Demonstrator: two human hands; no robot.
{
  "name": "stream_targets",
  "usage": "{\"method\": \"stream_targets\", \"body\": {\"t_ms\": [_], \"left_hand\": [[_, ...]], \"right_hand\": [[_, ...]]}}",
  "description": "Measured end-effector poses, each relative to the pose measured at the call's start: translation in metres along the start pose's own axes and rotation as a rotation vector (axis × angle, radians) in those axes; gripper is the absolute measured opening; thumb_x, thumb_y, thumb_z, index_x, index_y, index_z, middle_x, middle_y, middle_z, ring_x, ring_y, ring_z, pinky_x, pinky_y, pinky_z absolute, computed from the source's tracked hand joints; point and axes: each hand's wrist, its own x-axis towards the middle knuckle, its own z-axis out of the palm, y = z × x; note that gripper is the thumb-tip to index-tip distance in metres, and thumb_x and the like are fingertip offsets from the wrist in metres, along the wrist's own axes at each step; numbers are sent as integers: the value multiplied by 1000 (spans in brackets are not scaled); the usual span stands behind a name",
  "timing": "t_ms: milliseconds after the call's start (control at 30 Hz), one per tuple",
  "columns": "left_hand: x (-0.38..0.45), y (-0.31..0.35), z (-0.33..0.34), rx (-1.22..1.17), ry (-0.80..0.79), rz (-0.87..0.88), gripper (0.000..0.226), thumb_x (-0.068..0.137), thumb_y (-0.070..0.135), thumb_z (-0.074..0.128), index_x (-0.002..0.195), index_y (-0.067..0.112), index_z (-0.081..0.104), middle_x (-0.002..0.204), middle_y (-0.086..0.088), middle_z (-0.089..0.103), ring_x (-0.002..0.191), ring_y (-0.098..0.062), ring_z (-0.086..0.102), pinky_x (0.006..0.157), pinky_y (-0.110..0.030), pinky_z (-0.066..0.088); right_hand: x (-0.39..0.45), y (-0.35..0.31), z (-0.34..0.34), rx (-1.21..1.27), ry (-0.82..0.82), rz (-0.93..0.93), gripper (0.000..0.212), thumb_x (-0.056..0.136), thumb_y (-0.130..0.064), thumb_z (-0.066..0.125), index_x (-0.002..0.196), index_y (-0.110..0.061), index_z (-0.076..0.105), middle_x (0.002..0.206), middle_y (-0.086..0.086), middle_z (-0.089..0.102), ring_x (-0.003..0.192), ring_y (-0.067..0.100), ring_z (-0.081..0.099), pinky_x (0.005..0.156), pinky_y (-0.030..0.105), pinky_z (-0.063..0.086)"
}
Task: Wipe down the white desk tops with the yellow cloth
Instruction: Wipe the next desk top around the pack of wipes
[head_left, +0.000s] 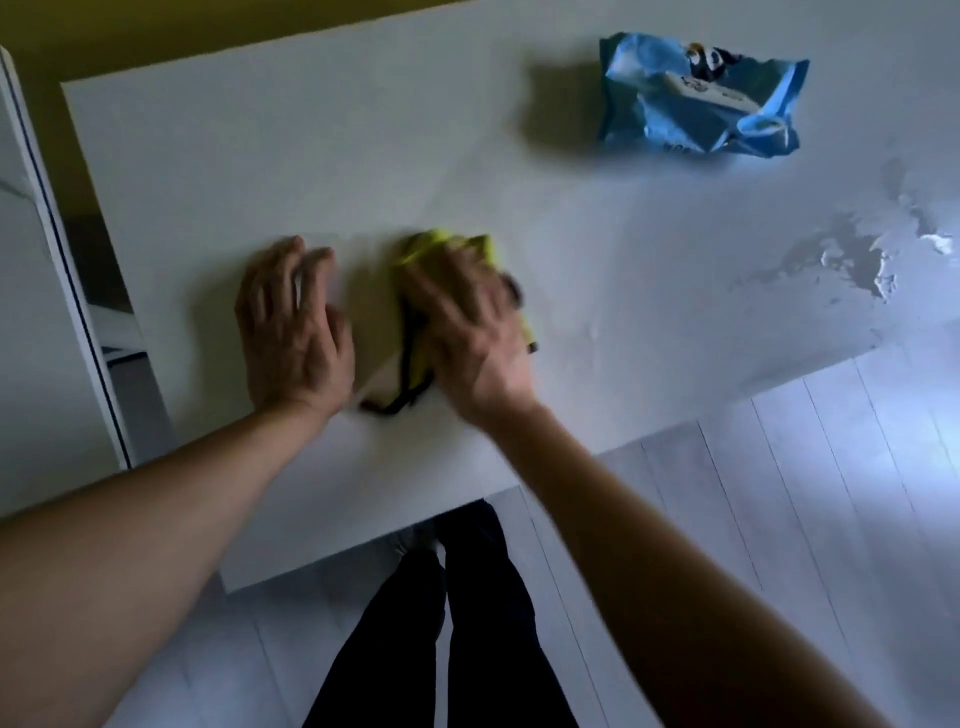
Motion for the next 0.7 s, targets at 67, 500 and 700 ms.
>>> {"method": "stream_targets", "body": {"t_ms": [67, 500, 700], "left_hand": [[0, -2, 0, -3, -8, 5, 55, 93, 20, 43, 147, 13, 52, 157, -18, 45, 147, -39, 38, 123, -51, 26], [-4, -1, 3, 82, 37, 41, 50, 96, 19, 40, 145, 16, 48, 157, -16, 43, 145, -38, 39, 121, -48, 27], [-6, 0, 4, 70, 42, 31, 50, 97, 20, 38, 146, 15, 49, 157, -17, 44, 143, -39, 40, 121, -49, 26]], "right_hand": [[-29, -41, 10, 15, -96, -32, 47, 104, -29, 52, 149, -16, 51, 158, 19, 40, 151, 35, 29, 123, 52, 22], [-71, 122, -97, -157, 163, 488, 50, 103, -29, 44, 152, -31, 45, 164, 12, 31, 150, 37, 27, 121, 51, 27], [-86, 40, -40, -138, 157, 353, 53, 92, -18, 57, 146, -18, 55, 157, 22, 39, 145, 42, 36, 115, 54, 29]]}}
